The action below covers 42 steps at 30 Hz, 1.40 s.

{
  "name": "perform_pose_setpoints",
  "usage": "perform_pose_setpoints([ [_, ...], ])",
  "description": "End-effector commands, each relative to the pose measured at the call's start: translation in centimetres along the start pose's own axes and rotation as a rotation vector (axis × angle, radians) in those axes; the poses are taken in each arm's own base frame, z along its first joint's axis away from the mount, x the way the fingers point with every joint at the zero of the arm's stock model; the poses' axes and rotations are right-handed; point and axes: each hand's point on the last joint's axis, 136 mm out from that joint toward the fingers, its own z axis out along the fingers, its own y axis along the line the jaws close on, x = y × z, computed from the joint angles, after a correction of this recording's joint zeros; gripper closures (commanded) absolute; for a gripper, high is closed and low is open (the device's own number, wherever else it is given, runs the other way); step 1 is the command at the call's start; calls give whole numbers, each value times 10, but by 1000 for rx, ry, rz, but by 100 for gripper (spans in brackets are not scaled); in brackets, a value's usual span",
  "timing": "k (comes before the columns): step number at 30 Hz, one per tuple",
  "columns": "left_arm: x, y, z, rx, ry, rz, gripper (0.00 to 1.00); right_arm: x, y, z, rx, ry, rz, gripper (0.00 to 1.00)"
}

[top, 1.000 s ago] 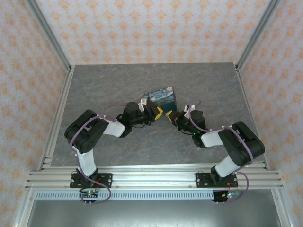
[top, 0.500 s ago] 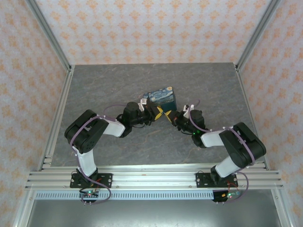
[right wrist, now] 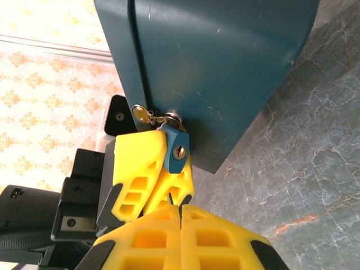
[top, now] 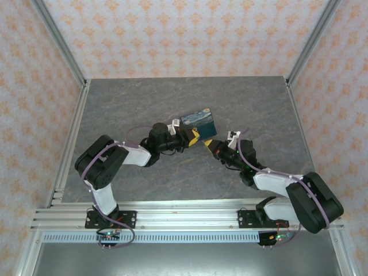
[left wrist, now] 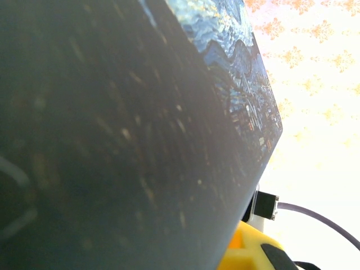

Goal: Unlock the padlock with the key

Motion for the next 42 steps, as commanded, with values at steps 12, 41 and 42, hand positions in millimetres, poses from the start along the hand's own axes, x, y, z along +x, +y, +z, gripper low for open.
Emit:
perform_pose_setpoints([
  [12,10,-42,-9,69,60,41,100,-2,4,1,9,-6,-33,100],
  [41,13,-36,-12,57,63,40,100,-16,27,21,-37,-15,-23,100],
  [42,13,-35,-12,56,64,41,100,-16,27,21,-37,-15,-23,100],
])
